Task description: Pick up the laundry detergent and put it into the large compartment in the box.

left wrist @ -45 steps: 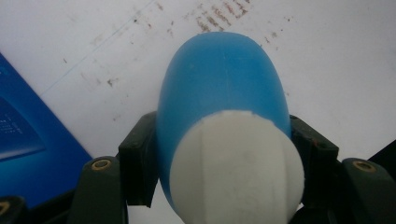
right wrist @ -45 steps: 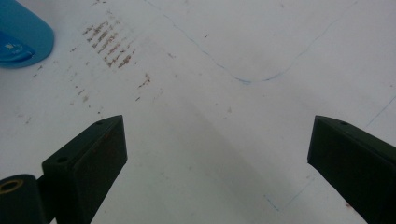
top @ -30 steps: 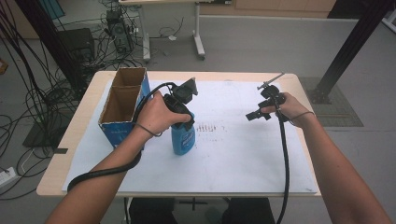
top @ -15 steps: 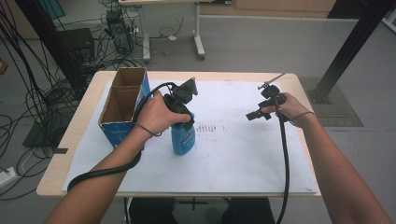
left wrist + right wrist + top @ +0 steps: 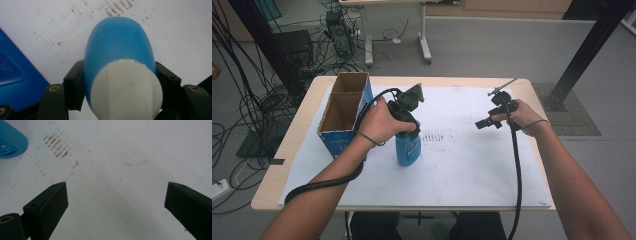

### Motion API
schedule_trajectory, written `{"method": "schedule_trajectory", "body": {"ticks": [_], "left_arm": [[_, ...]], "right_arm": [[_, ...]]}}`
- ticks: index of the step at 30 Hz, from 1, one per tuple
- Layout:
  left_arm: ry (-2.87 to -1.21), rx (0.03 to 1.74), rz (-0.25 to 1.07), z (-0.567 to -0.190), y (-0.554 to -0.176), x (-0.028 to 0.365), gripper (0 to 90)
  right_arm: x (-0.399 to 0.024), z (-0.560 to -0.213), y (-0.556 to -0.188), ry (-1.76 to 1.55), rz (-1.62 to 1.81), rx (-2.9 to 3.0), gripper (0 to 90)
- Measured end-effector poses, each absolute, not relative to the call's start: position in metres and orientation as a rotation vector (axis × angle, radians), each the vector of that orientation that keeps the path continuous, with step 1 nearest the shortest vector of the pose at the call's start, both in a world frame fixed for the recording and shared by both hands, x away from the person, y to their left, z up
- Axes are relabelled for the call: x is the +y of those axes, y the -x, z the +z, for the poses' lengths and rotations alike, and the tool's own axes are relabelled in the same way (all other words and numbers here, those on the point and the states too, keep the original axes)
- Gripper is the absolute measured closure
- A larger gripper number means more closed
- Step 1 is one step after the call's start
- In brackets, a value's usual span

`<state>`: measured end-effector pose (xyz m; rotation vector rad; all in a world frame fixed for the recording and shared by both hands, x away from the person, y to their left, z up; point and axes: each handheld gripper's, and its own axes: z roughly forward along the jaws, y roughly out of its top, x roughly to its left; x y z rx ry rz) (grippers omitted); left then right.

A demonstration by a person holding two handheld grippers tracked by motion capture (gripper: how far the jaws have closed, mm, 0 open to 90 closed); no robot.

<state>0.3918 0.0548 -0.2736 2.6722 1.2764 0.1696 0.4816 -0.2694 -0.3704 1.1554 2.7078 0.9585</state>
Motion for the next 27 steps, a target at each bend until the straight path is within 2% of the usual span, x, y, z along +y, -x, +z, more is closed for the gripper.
{"method": "schedule_trajectory", "body": {"ticks": [27], "left_arm": [[-2.677, 1.273, 0.174, -0.2733, -0.3909, 0.0548, 37.7]], "right_arm": [[-0.2696, -0.3714, -0.4827, -1.157, 0.958, 2.709, 4.5]]}}
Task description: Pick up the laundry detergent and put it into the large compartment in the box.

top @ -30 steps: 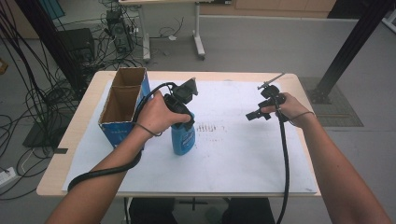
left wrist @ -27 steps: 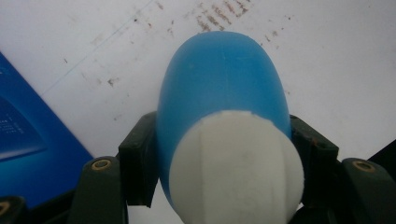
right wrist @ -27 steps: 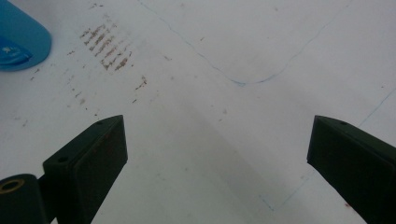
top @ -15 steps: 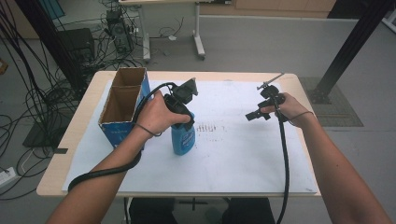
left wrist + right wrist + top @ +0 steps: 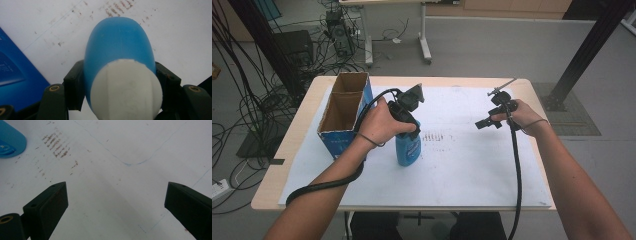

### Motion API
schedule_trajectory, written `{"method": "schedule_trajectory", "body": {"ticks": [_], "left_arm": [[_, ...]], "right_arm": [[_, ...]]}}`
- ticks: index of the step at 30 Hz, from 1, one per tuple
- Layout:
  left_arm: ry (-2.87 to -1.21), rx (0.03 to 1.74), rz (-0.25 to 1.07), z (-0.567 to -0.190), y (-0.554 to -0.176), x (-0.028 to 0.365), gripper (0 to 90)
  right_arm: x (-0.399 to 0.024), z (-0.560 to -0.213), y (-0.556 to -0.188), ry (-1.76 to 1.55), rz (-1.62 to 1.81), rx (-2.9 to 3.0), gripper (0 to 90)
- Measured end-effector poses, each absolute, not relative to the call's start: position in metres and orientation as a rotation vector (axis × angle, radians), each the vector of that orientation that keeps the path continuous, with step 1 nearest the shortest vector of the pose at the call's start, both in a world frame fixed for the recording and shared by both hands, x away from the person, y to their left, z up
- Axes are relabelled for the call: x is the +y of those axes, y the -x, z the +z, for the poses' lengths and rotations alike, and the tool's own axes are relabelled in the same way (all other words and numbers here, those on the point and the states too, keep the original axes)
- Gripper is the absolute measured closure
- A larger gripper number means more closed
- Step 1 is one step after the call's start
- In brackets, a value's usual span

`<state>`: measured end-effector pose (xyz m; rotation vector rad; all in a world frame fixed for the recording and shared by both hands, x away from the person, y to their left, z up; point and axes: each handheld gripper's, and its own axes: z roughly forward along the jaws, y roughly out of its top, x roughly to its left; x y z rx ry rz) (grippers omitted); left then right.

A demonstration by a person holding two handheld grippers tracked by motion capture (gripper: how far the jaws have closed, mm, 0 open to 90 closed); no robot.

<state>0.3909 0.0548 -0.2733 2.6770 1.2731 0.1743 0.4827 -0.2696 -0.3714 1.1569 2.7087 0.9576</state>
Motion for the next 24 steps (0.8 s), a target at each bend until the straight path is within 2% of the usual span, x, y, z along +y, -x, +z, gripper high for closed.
{"method": "schedule_trajectory", "body": {"ticks": [12, 24], "left_arm": [[-2.656, 1.268, 0.169, -0.269, -0.390, 0.054, 37.9], [-2.646, 1.223, 0.206, -0.219, -0.386, 0.050, 37.9]], "right_arm": [[-0.269, -0.372, -0.483, -1.160, 0.954, 2.707, 4.5], [-0.270, -0.369, -0.482, -1.154, 0.948, 2.700, 4.5]]}}
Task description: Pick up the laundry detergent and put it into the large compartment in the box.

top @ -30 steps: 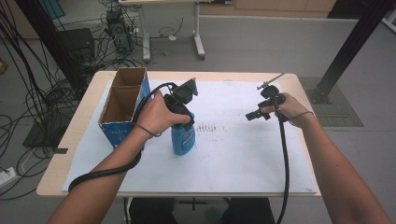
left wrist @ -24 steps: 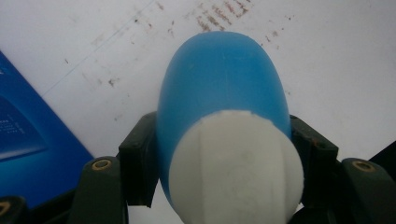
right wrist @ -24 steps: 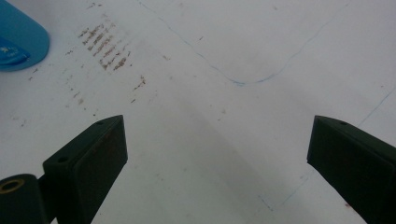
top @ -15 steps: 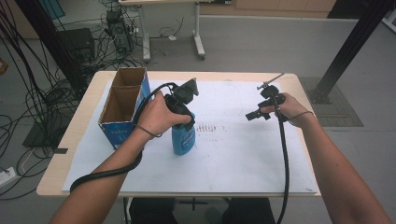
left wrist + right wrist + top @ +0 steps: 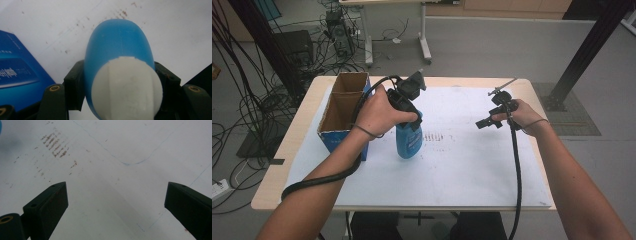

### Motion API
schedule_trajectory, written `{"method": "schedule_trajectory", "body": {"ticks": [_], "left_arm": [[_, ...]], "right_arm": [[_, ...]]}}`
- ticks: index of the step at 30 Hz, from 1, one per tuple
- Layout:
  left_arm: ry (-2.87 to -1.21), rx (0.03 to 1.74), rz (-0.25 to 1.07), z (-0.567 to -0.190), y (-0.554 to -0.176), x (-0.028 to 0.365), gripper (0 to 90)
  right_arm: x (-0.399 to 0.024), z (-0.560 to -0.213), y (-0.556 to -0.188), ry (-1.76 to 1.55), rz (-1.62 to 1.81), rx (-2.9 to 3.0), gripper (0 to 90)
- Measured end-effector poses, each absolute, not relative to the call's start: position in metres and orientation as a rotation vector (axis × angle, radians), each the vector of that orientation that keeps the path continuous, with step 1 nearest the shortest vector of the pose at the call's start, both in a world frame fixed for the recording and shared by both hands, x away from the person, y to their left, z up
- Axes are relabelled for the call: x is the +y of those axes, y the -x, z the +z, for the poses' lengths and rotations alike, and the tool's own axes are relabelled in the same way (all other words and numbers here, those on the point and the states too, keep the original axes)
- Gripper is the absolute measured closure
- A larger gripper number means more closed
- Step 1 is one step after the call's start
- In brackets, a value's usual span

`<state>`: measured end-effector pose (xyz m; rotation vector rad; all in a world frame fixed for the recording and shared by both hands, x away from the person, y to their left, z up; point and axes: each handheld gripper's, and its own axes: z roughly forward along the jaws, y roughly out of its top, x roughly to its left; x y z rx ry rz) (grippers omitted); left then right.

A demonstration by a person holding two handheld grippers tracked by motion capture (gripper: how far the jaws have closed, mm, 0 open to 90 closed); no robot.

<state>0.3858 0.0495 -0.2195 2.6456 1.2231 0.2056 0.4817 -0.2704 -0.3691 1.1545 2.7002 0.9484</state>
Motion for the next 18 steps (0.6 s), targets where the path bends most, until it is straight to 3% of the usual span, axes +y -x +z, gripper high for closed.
{"method": "schedule_trajectory", "body": {"ticks": [18], "left_arm": [[-2.643, 1.124, 0.251, -0.134, -0.376, 0.031, 37.9]], "right_arm": [[-0.270, -0.363, -0.477, -1.144, 0.953, 2.687, 4.5]]}}
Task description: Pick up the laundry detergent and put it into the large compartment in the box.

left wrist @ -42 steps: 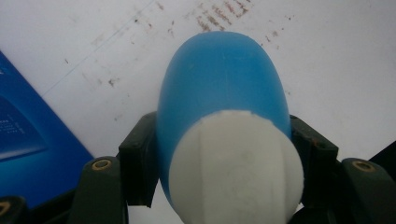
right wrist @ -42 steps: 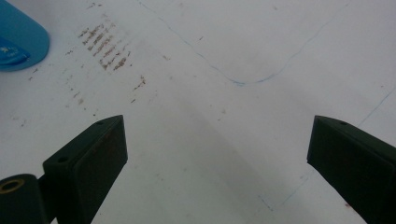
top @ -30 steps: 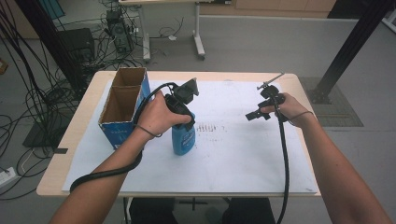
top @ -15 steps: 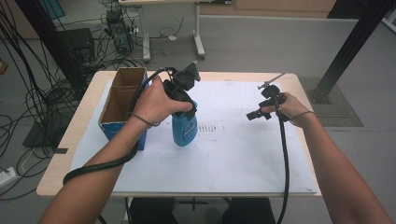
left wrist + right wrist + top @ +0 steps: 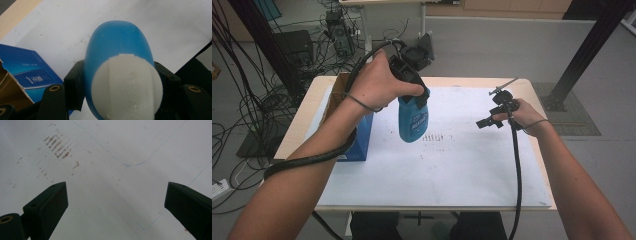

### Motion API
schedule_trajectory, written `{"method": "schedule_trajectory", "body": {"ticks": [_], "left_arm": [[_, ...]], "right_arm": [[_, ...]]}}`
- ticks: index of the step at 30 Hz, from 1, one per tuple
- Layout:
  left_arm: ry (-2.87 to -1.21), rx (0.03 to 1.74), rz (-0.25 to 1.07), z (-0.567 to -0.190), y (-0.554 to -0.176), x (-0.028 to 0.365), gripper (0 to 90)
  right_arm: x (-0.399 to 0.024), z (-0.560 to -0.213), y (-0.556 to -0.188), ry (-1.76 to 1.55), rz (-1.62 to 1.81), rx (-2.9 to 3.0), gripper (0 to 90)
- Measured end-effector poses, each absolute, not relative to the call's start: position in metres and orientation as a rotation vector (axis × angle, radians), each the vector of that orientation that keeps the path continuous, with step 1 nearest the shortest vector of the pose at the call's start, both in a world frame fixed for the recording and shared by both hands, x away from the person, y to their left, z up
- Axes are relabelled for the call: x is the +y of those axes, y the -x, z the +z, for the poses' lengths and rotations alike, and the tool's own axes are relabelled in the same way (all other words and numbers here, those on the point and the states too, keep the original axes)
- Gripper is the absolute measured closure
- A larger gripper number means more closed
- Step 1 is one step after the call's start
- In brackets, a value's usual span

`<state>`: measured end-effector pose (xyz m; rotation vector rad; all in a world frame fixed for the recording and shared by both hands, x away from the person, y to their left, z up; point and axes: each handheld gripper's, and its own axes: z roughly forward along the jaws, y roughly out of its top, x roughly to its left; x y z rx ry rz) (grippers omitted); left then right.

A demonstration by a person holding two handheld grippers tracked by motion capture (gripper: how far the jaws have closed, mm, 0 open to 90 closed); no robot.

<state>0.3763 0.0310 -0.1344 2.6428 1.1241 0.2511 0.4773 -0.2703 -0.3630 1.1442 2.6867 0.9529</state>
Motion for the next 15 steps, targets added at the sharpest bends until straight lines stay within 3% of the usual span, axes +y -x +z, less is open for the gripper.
{"method": "schedule_trajectory", "body": {"ticks": [15], "left_arm": [[-2.620, 1.090, 0.302, -0.073, -0.380, 0.019, 37.9]], "right_arm": [[-0.272, -0.360, -0.477, -1.142, 0.950, 2.679, 4.5]]}}
